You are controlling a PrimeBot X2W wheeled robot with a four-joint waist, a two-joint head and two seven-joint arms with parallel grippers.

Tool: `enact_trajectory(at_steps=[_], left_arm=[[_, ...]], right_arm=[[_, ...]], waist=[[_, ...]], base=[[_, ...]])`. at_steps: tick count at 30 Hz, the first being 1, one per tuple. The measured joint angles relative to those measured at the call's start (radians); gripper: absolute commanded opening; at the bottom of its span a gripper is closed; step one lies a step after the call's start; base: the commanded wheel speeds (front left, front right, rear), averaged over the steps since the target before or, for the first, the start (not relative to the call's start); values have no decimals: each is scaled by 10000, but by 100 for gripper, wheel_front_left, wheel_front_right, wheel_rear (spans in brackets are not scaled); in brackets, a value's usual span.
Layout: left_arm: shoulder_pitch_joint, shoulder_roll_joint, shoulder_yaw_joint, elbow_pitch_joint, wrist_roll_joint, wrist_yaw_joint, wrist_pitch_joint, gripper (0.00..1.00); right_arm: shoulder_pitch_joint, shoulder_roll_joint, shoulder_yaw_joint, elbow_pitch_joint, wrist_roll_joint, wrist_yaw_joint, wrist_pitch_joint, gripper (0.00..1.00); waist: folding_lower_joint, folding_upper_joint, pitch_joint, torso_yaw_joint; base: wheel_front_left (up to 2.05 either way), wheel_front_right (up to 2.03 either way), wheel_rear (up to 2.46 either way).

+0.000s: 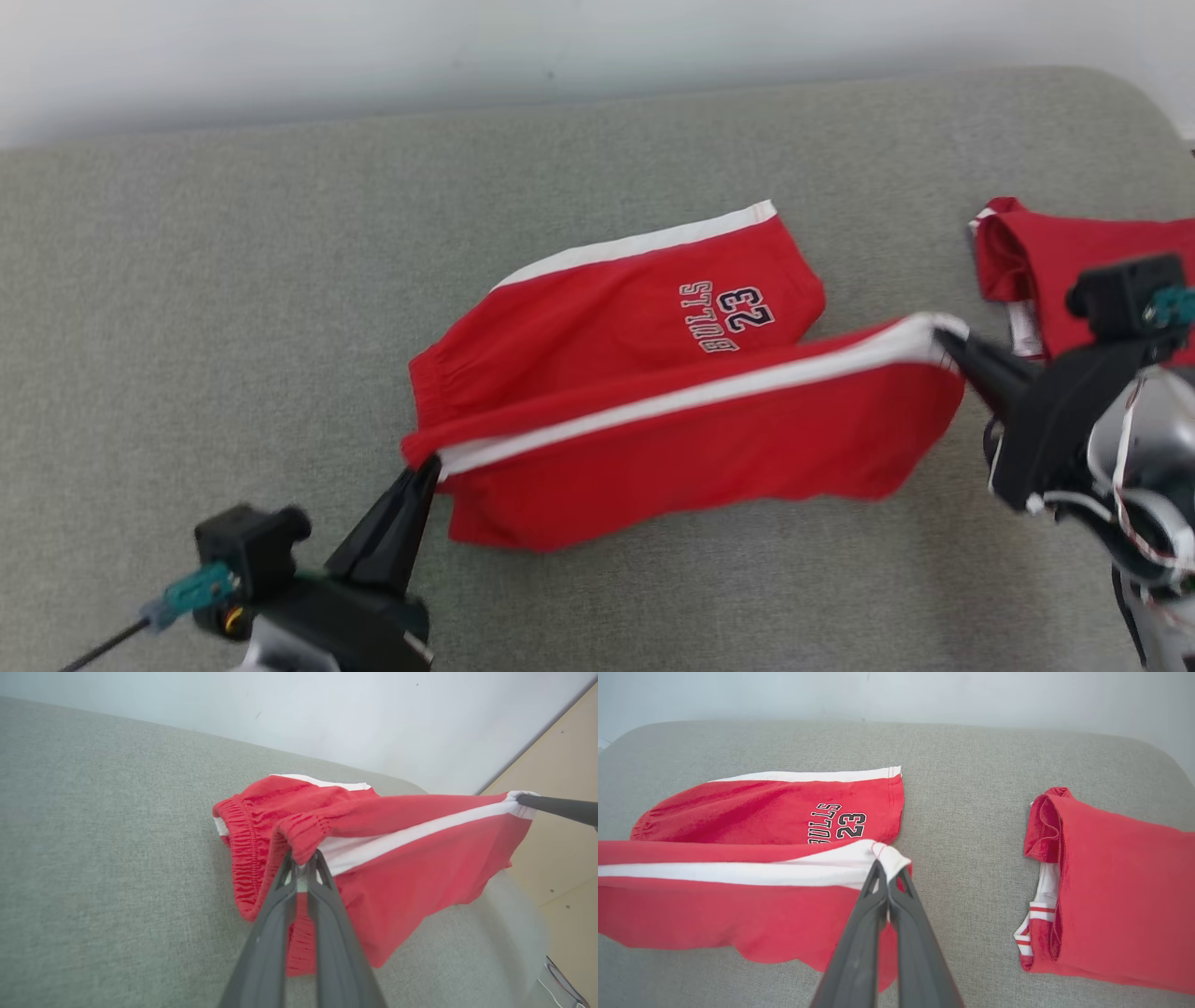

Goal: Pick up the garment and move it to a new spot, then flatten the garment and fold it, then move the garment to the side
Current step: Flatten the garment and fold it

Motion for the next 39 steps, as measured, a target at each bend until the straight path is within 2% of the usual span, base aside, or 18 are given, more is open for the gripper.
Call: enact_trajectory(at_steps=[6,14,22,29,30,31,32,39], left_arm=[[-1429,-654,-169,558,186,186,284,0],[-2771,-1212,-123,1352,274,449,374,0],[-3744,-1551,38,1837,476,857,330,0],[-4140,-1730,167,2127,527,1258,249,0],[-4194,-1737,173,2176,529,1275,249,18],[-4238,-1743,173,2219,556,1304,211,91],[-4238,-1743,173,2219,556,1304,211,100],[-4309,-1776,194,2514,719,1356,-326,100]], right_arm=[[-1677,481,77,1712,-587,0,-1104,0],[-3387,1051,209,3747,-1419,0,-2194,0],[-4702,1590,19,5248,-2128,0,-3498,0],[-5349,2123,-150,6351,-2472,0,-4123,0],[-5408,2186,-140,6479,-2489,0,-4174,32],[-5483,2220,-148,6600,-2522,0,-4236,81],[-5483,2220,-148,6600,-2522,0,-4236,100],[-5921,2408,-192,7158,-2754,0,-4869,100]], waist=[[1,0,594,390],[1,0,1413,708],[1,1,2109,861],[0,1,2380,925],[0,1,2391,925],[-1,0,2399,922],[-1,0,2399,922],[-1,1,2327,890]], base=[[0,0,0],[0,0,0],[0,0,0],[0,0,0],[0,0,0],[0,0,0],[0,0,0],[0,0,0]])
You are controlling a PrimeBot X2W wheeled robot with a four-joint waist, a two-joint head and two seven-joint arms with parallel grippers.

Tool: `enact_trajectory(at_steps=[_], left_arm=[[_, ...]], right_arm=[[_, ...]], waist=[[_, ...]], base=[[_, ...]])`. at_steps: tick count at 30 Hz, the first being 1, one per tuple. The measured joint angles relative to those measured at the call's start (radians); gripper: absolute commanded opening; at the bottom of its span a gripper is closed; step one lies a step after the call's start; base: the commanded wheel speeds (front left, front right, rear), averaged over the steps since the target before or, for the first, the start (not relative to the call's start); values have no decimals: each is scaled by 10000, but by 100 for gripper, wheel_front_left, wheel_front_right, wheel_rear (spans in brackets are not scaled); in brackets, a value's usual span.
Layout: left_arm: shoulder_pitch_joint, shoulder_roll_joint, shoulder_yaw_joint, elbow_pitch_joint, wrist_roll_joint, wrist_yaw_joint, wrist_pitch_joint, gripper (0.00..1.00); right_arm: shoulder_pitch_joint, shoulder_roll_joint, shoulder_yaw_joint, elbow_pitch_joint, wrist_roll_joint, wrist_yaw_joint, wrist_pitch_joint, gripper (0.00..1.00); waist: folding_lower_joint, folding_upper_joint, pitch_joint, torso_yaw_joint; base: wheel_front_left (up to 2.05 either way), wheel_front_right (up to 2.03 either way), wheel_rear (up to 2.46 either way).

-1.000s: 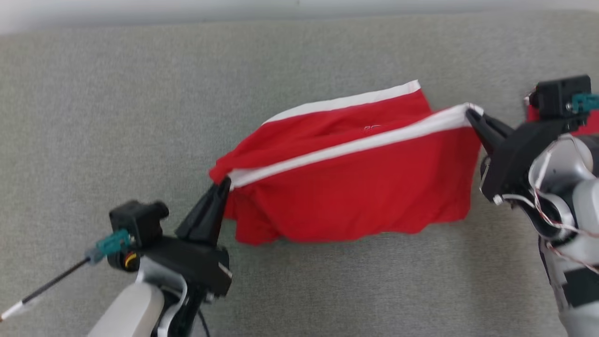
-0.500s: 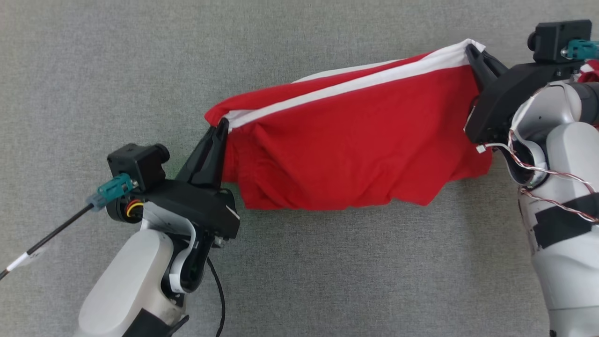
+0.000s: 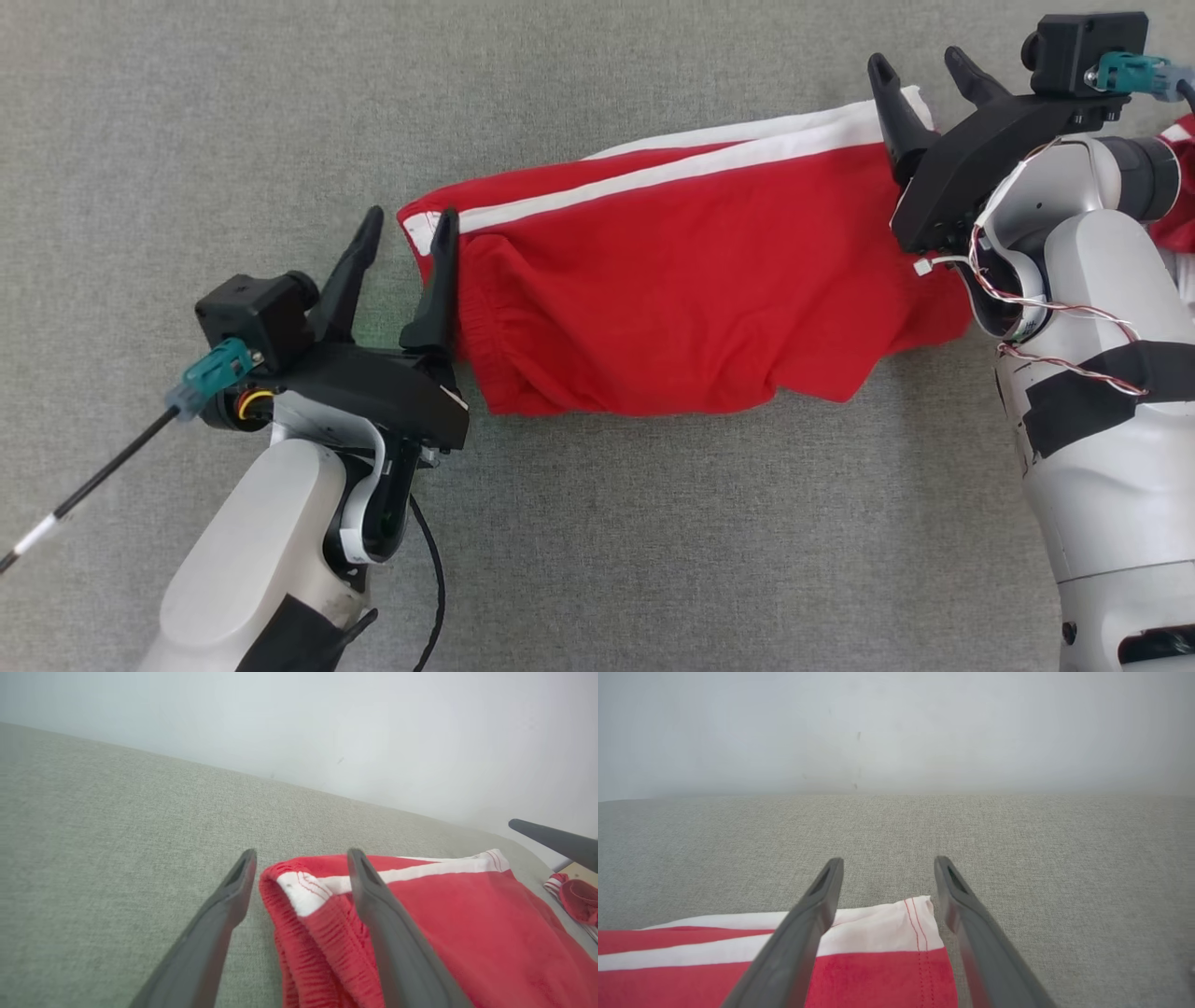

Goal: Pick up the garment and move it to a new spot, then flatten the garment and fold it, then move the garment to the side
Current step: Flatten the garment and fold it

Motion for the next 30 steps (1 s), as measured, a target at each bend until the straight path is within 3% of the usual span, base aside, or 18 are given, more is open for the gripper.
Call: enact_trajectory(at_steps=[5,15,22,30], left_arm=[[178,35,182,-50,153,-82,-765,100],[2687,476,1193,-1918,1580,-259,-1202,100],[4698,-113,2621,-3473,3131,-721,-1227,100],[5904,-1156,3925,-3599,3939,-1542,-1227,100]], right_arm=[[-36,-40,-48,159,127,0,-117,100],[352,-169,-1352,550,203,-2,1755,100],[677,105,-1816,550,-19,-2,2715,100],[854,313,-2562,918,-648,-2,2970,100]], waist=[[-1,-1,-240,-16],[-2,-2,-799,1],[-2,-2,-819,228],[-2,-2,-769,560]], base=[[0,0,0],[0,0,0],[0,0,0],[0,0,0]])
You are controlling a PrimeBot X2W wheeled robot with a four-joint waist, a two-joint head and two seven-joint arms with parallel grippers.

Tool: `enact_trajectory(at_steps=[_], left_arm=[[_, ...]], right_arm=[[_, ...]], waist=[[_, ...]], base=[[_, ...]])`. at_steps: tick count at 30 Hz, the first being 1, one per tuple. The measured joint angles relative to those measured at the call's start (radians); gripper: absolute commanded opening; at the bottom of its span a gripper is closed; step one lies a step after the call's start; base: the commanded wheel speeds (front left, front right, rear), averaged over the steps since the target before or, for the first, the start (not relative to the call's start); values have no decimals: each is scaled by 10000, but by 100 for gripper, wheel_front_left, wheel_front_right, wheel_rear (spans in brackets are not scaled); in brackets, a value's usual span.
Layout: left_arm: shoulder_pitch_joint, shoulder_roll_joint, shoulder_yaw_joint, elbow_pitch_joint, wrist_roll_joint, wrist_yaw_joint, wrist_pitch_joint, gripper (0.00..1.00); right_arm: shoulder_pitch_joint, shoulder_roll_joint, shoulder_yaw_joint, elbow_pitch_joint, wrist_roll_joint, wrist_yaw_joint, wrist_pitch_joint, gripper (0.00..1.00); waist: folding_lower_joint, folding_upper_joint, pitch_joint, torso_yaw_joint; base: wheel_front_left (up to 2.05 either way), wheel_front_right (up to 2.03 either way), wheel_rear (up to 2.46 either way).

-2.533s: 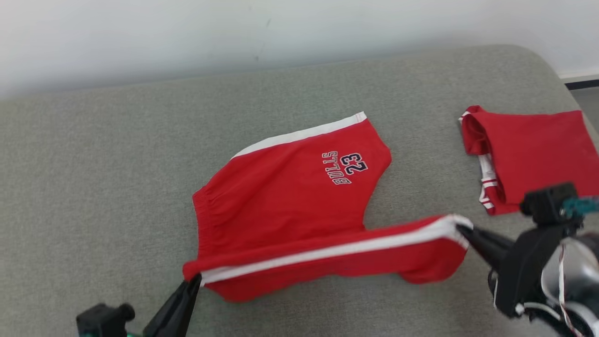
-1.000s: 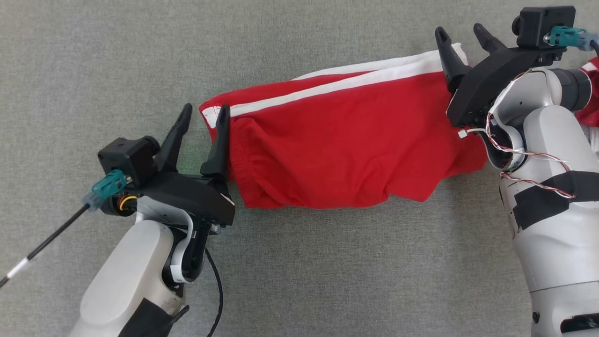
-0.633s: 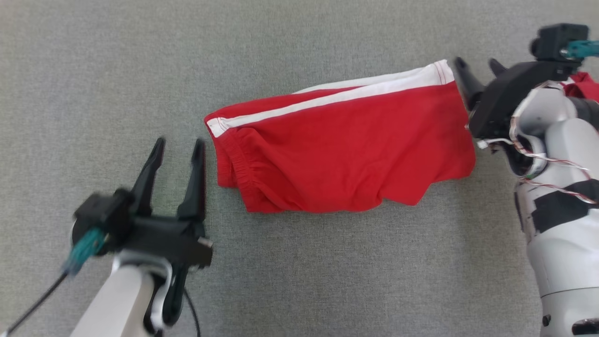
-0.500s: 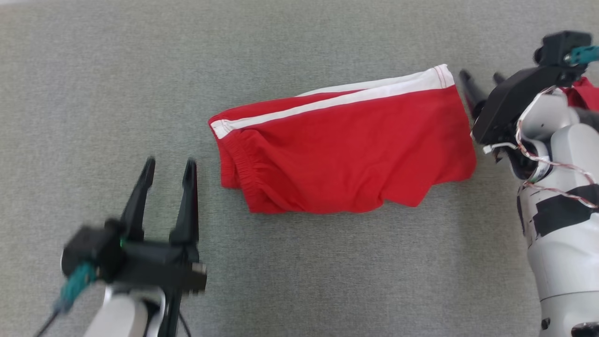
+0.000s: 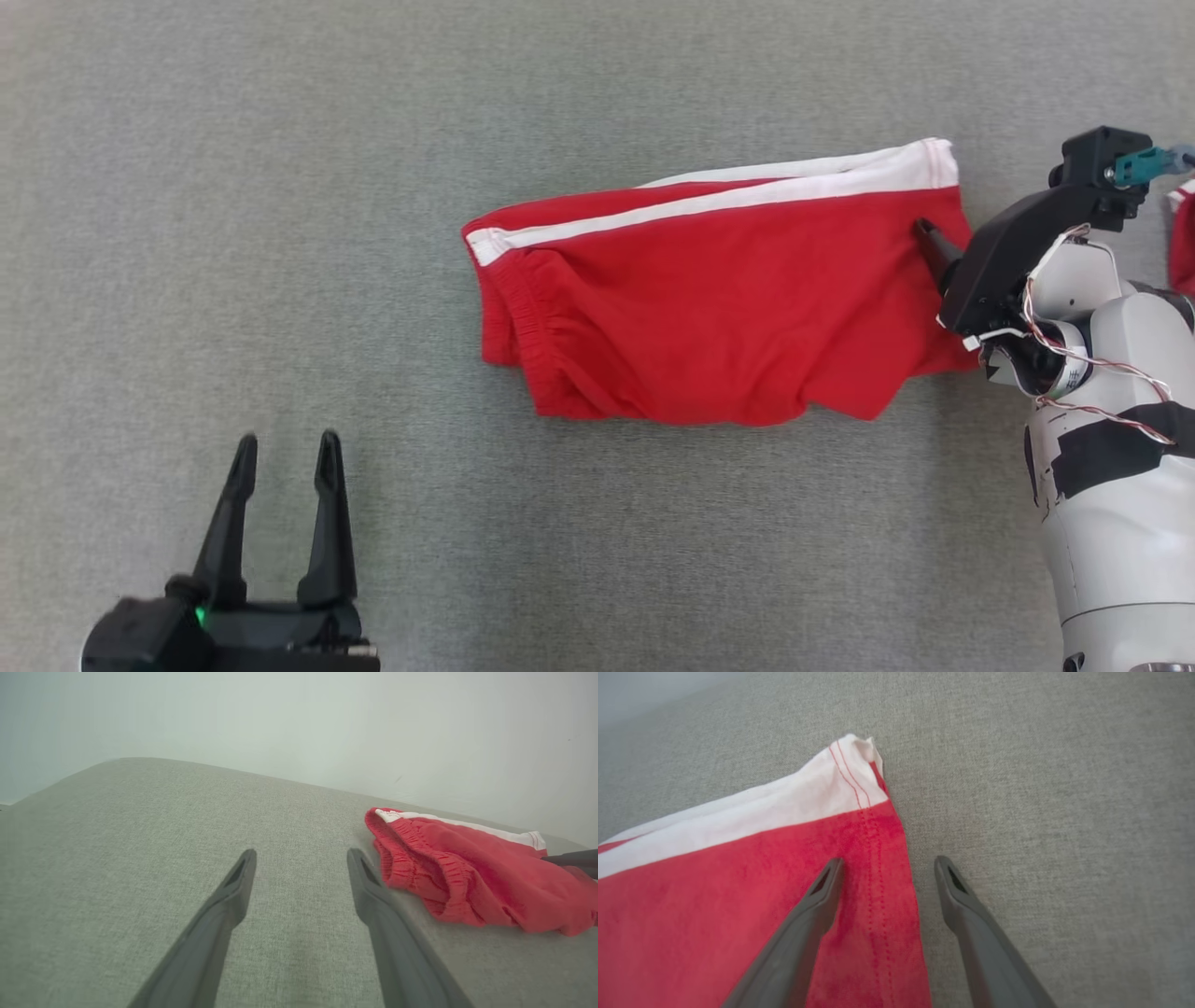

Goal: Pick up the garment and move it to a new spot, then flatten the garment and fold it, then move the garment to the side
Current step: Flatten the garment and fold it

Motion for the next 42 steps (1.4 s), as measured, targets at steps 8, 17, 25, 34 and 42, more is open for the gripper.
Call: enact_trajectory(at_steps=[8,17,25,34,42], left_arm=[[553,-456,558,82,267,-378,0,100],[587,-577,663,165,297,-449,0,100],[632,-610,606,276,263,-451,0,100],[748,-617,495,504,138,-453,0,100],[875,-627,433,604,6,-453,0,100]], right_arm=[[8,107,230,146,-196,-31,754,80],[137,125,-201,-288,-755,-13,364,0],[783,77,-470,-1572,-1064,-13,-96,0],[2167,-426,-895,-3764,-1396,-13,309,0],[2593,-364,-174,-5327,-1521,-13,986,0]], waist=[[0,0,-7,317],[1,0,-20,314],[2,0,-288,159],[1,0,-858,-84],[0,0,-1343,-132]], base=[[0,0,0],[0,0,0],[0,0,0],[0,0,0],[0,0,0]])
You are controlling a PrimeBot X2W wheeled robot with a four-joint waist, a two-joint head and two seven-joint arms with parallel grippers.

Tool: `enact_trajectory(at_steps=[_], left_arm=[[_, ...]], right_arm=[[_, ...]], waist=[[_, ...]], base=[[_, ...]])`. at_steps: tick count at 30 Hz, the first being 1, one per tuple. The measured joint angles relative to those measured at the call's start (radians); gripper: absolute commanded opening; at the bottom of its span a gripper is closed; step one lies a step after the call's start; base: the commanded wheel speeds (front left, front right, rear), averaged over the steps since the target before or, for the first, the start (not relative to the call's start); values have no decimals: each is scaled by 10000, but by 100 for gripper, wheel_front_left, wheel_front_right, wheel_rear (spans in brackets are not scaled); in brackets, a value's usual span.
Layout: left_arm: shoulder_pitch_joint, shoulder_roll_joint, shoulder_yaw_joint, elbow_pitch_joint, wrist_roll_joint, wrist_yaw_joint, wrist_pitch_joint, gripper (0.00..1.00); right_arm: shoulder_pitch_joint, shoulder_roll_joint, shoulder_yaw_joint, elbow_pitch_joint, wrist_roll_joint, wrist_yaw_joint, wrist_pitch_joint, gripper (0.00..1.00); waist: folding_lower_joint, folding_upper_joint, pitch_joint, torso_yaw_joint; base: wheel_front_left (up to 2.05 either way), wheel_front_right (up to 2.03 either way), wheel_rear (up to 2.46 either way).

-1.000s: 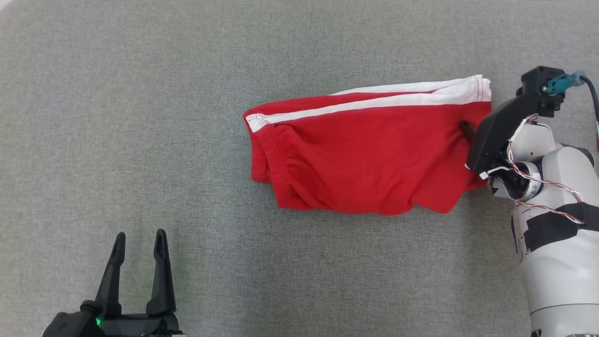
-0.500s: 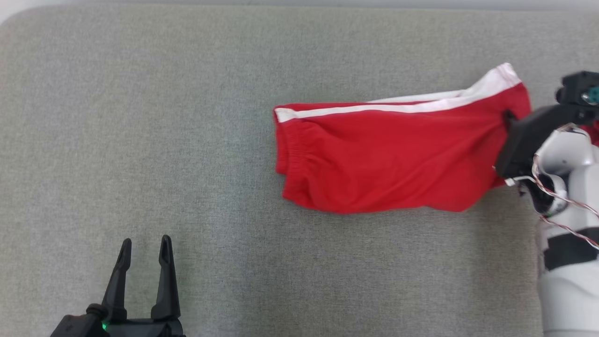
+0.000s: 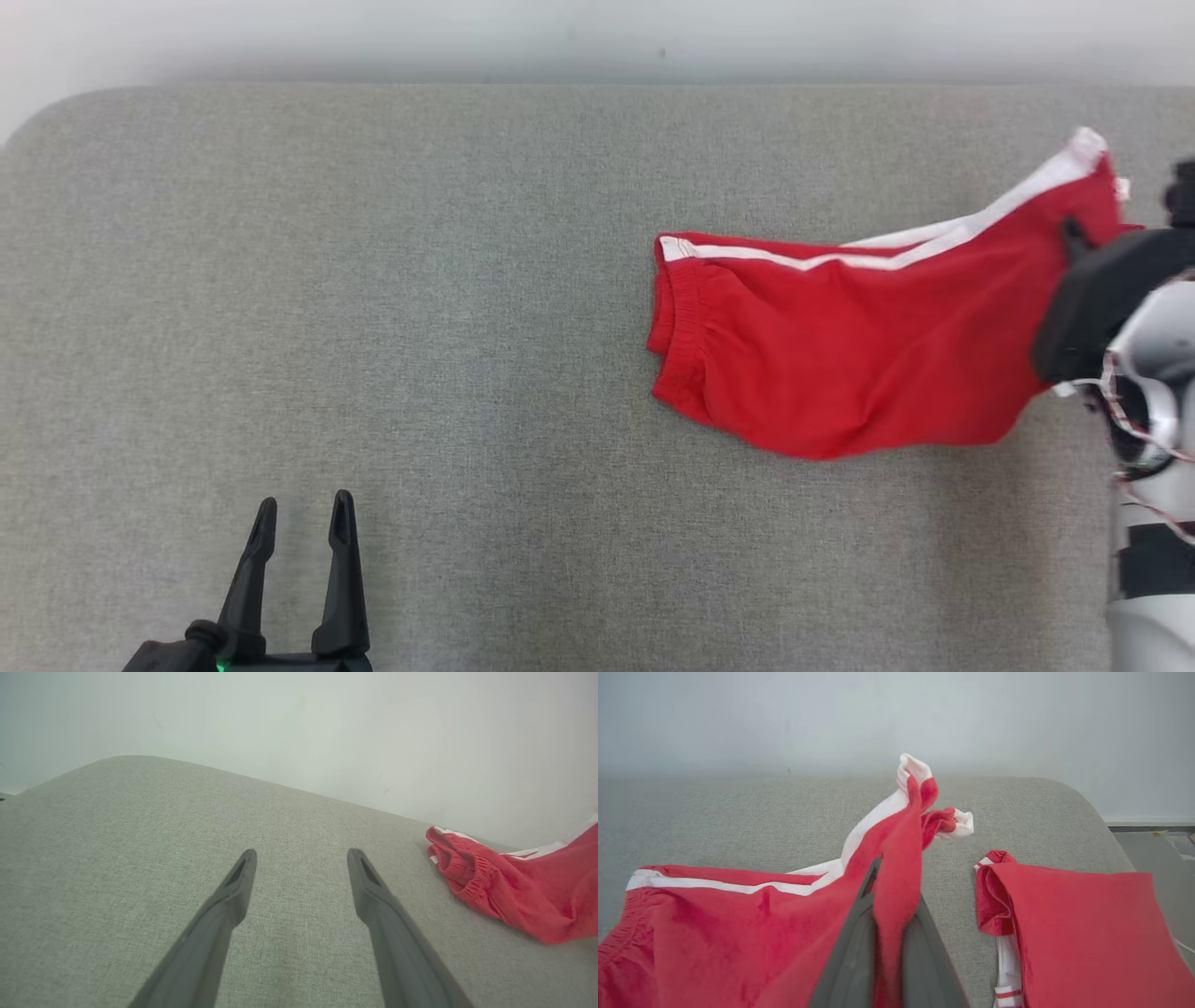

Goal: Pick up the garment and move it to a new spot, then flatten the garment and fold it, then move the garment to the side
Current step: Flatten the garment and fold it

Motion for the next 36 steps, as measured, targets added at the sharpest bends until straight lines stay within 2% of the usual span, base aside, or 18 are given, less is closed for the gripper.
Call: enact_trajectory(at_steps=[5,15,25,26,27,32,36], left_arm=[[-3,-6,-79,-2,-61,0,0,100],[-25,-27,-196,79,-215,-13,-2,100],[-13,-35,-299,115,-397,-13,0,100],[-12,-35,-301,115,-414,-13,0,100],[-12,-35,-311,115,-426,-13,0,100],[43,-35,-219,125,-453,-13,0,100],[138,-36,-136,107,-456,-13,0,100]], right_arm=[[-116,263,1091,-79,226,0,353,0],[-605,706,2978,1072,729,0,420,0],[-794,945,3609,2514,980,-2,-13,0],[-813,951,3662,2608,997,-2,-96,59],[-836,949,3724,2683,1060,-2,-190,100],[-876,965,3789,2568,1603,0,-794,100],[-821,972,3250,2048,1824,0,-1801,100]], waist=[[0,0,-46,165],[0,0,13,766],[1,0,70,1411],[0,1,69,1448],[0,0,67,1480],[1,1,-30,1474],[1,0,-194,1348]], base=[[0,0,0],[0,0,0],[0,0,0],[0,0,0],[0,0,0],[0,0,0],[0,0,0]])
